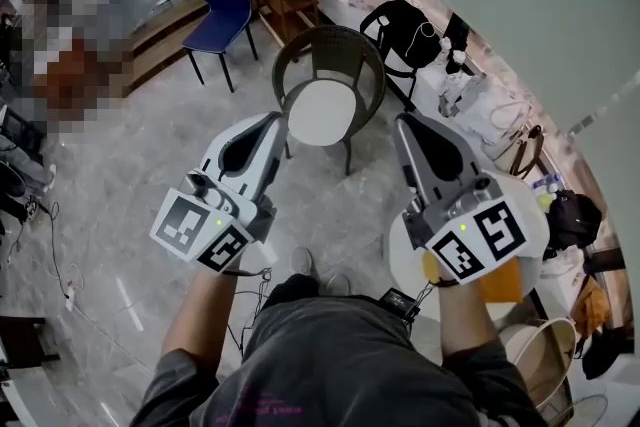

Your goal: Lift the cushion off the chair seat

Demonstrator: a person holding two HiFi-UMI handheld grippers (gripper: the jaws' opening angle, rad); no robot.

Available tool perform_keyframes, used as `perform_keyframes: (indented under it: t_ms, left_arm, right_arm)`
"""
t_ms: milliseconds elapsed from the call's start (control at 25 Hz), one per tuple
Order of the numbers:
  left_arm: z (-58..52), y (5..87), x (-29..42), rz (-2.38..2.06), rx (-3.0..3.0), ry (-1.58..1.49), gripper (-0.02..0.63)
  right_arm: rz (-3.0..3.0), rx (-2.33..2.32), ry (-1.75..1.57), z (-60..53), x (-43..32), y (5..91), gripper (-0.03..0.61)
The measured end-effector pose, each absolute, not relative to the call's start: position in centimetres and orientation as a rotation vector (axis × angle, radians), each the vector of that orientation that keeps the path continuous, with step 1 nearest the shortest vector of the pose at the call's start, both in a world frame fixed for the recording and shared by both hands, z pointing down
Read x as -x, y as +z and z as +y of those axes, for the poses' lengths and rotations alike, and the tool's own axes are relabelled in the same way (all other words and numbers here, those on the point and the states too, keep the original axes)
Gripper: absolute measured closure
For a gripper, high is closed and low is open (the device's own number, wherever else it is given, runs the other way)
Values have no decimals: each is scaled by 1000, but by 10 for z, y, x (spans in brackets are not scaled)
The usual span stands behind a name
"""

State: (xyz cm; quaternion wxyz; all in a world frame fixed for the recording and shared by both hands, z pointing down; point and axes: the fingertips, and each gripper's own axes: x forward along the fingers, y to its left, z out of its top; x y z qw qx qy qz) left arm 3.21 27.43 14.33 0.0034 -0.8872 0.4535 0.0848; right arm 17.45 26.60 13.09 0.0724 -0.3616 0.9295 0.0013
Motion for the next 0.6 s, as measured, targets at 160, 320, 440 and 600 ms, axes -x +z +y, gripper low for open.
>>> perform_keyframes:
  t_ms: [160,320,440,600]
  left_arm:
    - [262,146,-36,1418,2783,267,604]
    - [246,147,-37,1415,2784,272,604]
    - [230,149,-35,1412,2791,275,604]
    - [203,157,-29,1406,2815,273,604]
  right_arm:
    - [2794,1095,3,254,-180,135,565]
    - [2799,1100,4,239,-181,137,565]
    - [2804,1108,2,225,-179,139,565]
    - [2810,1126,-15,199,-173,146,565]
